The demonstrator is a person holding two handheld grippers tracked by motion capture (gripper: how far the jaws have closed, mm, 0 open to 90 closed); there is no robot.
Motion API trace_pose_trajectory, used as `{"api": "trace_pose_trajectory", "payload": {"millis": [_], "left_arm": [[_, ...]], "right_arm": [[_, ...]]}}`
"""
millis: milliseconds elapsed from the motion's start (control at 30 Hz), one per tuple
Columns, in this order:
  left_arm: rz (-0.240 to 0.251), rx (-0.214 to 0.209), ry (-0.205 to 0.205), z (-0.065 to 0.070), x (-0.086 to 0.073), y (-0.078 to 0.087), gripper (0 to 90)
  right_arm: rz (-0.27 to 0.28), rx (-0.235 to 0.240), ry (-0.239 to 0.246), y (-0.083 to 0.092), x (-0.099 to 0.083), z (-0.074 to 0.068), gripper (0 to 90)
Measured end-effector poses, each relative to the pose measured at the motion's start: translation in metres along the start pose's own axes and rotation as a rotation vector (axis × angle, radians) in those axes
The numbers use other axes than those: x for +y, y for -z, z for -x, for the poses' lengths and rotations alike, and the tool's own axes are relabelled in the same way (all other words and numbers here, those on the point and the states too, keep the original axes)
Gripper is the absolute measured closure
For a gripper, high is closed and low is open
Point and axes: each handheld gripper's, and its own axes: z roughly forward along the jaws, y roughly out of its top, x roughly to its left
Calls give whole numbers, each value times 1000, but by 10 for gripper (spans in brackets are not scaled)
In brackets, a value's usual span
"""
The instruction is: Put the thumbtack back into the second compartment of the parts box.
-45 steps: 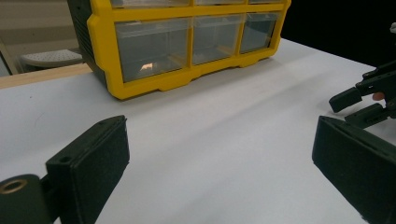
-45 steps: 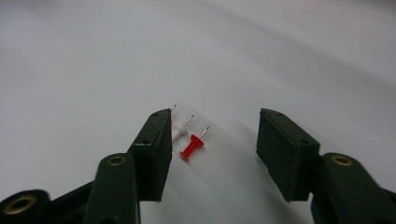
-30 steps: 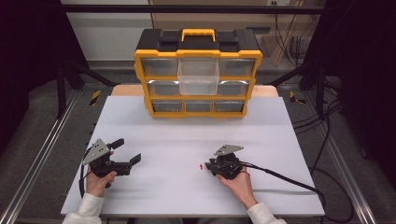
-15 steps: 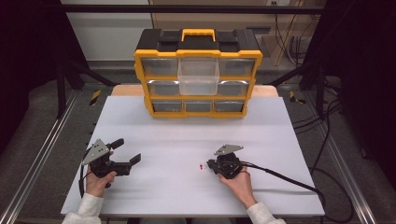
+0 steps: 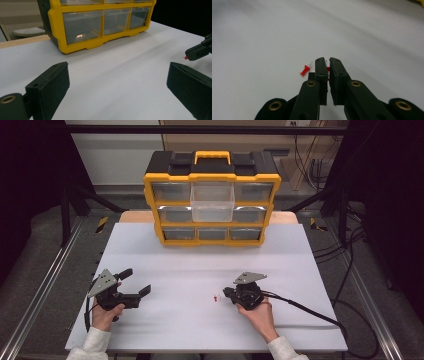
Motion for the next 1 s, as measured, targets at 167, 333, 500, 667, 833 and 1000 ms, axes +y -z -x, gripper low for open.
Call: {"api": "trace_pose_trajectory", "payload": {"millis": [167, 333, 500, 667, 833, 1000], "left_arm": [[0, 0, -1, 0, 0, 0, 41], [-3, -1, -4, 0, 0, -1, 41], [-2, 0, -2, 0, 0, -1, 41], [3, 4, 0, 0, 0, 0, 41], [3, 6, -1, 0, 0, 0, 41], [3, 6, -2, 0, 0, 0, 41]], "right_arm": [[26, 5, -2, 8, 4, 1, 853], [81, 3, -4, 25, 13, 5, 853], [120, -6, -12, 38, 19, 8, 853], [172, -14, -19, 59, 29, 15, 854], [202, -19, -14, 71, 37, 18, 853], [236, -26, -12, 83, 52, 19, 853]]}}
